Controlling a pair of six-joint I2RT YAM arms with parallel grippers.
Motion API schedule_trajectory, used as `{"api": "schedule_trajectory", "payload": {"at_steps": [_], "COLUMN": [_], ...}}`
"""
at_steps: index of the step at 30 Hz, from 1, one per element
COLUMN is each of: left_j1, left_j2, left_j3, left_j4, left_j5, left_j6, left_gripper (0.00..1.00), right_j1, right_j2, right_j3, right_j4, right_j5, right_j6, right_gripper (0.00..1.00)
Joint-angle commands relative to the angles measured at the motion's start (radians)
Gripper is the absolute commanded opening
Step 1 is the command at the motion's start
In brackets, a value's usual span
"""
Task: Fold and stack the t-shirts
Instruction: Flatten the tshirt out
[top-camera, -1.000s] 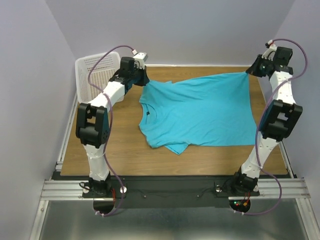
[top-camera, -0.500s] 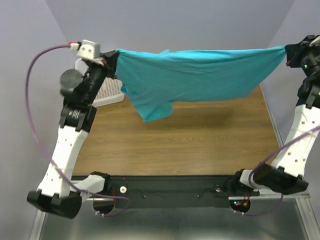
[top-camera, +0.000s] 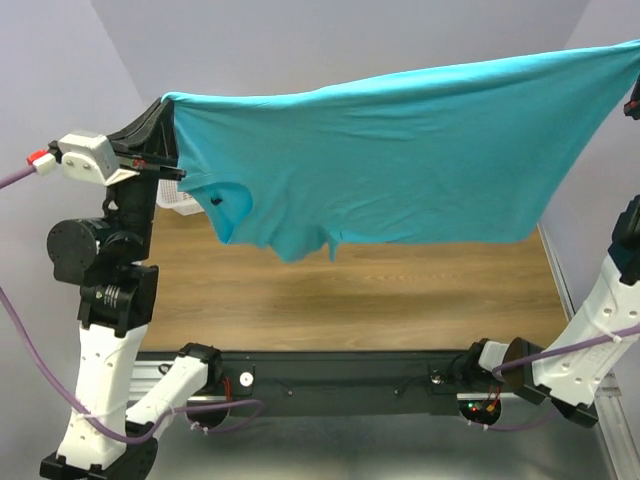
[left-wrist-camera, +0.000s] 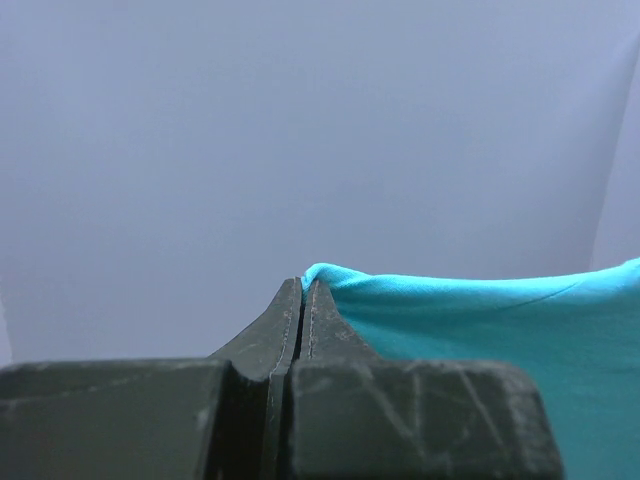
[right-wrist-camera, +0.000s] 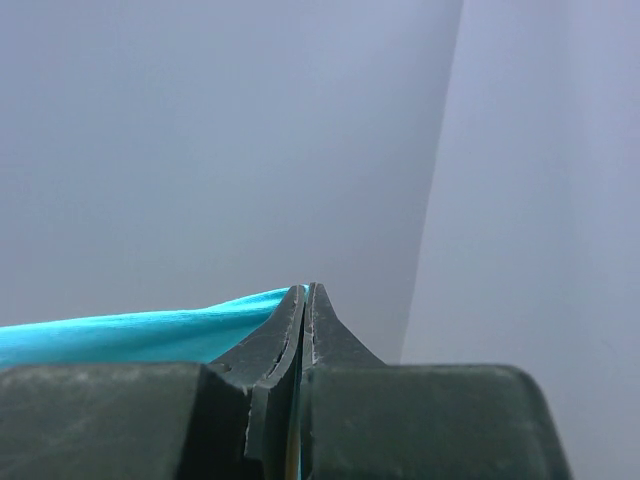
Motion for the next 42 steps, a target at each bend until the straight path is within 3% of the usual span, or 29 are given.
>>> {"api": "schedule_trajectory", "payload": {"at_steps": [1,7,12,16,20,24,28,36,42], "left_j1": [0.004,0.006,0.004,0.004,0.003,0.003,0.003,0.003,0.003], "left_j2": [0.040,0.125,0.280,0.506,0.729,0.983,1.139,1.326,1.392], "left_j3": [-0.028,-0.150,-0.247,-0.256,-0.200,-0.065,0.061,0.277,0.368], "left_j4": [0.041,0.095,0.196,0.273,0.304,0.252,0.166,0.025,-0.015], "left_j5": [-0.028,0.046,0.151,0.190,0.204,0.185,0.165,0.083,0.067], "left_j6": [0.018,-0.016,-0.087,-0.102,-0.102,-0.113,-0.125,-0.149,-0.157], "left_gripper": [0.00,0.00,0.00,0.00,0.00,0.00,0.00,0.00,0.00], "right_j1": [-0.005,-0.005,-0.005,0.005,0.076,0.110,0.139,0.178,0.178], "right_j2": [0.004,0.018,0.058,0.130,0.269,0.482,0.706,0.903,0.943], "right_j3": [-0.067,-0.367,-0.640,-0.886,-0.978,-0.924,-0.795,-0.592,-0.532], "right_j4": [-0.024,0.014,0.148,0.304,0.448,0.533,0.562,0.562,0.564], "right_j5": [0.051,-0.110,-0.199,-0.242,-0.186,-0.140,-0.129,-0.020,-0.022], "right_j6": [0.010,0.029,0.038,0.038,-0.011,-0.016,-0.010,0.001,0.024], "right_gripper": [0.01,0.01,0.01,0.01,0.01,0.01,0.01,0.01,0.01]}}
